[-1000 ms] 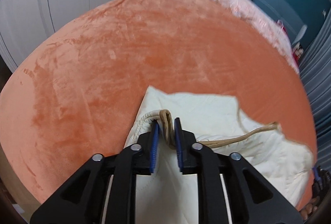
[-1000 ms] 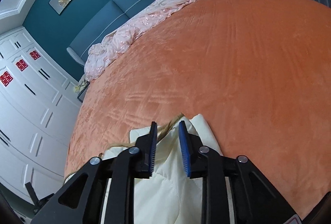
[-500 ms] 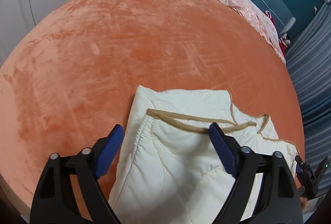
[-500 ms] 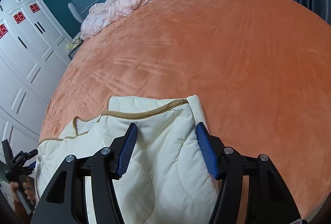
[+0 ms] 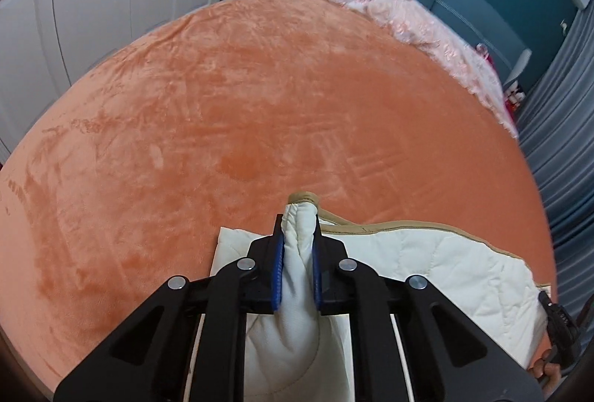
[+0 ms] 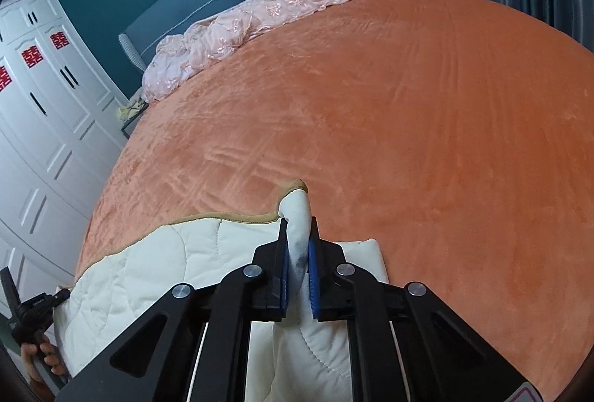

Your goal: Fold large clothes

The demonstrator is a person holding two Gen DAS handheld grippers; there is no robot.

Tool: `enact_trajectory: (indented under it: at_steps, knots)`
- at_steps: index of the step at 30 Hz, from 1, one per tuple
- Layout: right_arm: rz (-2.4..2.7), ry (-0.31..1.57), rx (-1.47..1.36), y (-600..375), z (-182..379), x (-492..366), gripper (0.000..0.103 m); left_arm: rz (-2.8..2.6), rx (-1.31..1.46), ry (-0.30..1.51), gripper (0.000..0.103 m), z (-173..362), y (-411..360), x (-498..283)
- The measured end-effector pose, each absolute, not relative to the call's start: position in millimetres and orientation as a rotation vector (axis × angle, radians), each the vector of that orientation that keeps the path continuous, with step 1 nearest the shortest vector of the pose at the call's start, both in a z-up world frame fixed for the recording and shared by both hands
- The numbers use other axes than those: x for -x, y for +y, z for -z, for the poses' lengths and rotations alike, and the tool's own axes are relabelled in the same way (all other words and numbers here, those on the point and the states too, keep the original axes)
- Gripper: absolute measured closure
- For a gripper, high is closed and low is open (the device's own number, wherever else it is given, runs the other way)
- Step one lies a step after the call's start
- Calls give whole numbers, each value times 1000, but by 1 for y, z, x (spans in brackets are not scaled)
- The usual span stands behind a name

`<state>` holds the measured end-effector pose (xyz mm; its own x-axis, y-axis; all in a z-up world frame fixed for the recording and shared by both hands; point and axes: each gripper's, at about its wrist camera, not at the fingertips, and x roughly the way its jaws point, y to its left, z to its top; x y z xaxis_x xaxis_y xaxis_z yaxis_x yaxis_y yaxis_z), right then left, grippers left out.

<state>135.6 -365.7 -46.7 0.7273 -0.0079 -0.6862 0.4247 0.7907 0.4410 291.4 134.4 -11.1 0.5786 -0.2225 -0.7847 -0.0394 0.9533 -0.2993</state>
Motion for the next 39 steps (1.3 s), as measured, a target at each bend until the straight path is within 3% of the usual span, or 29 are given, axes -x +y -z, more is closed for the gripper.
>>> enact_trajectory:
  at_steps: [11, 26, 29, 31, 33, 39]
  knots:
    - [293, 843, -639, -368, 112, -151, 94, 22, 211, 1019, 86, 89, 126, -303]
    - [306, 814, -614, -361, 129, -156, 93, -3, 184, 953, 83, 101, 120, -303]
    - [326, 816, -614, -363, 120, -154, 93, -18, 168, 972, 78, 94, 120, -305]
    - [377, 771, -600, -367, 99, -144, 87, -33, 160, 983, 71, 80, 126, -305]
    - [432, 681, -597, -372, 72, -127, 78, -78, 156, 928, 48, 55, 137, -297]
    - [241, 659, -510, -325, 11, -135, 81, -11, 121, 794, 49, -25, 115, -276]
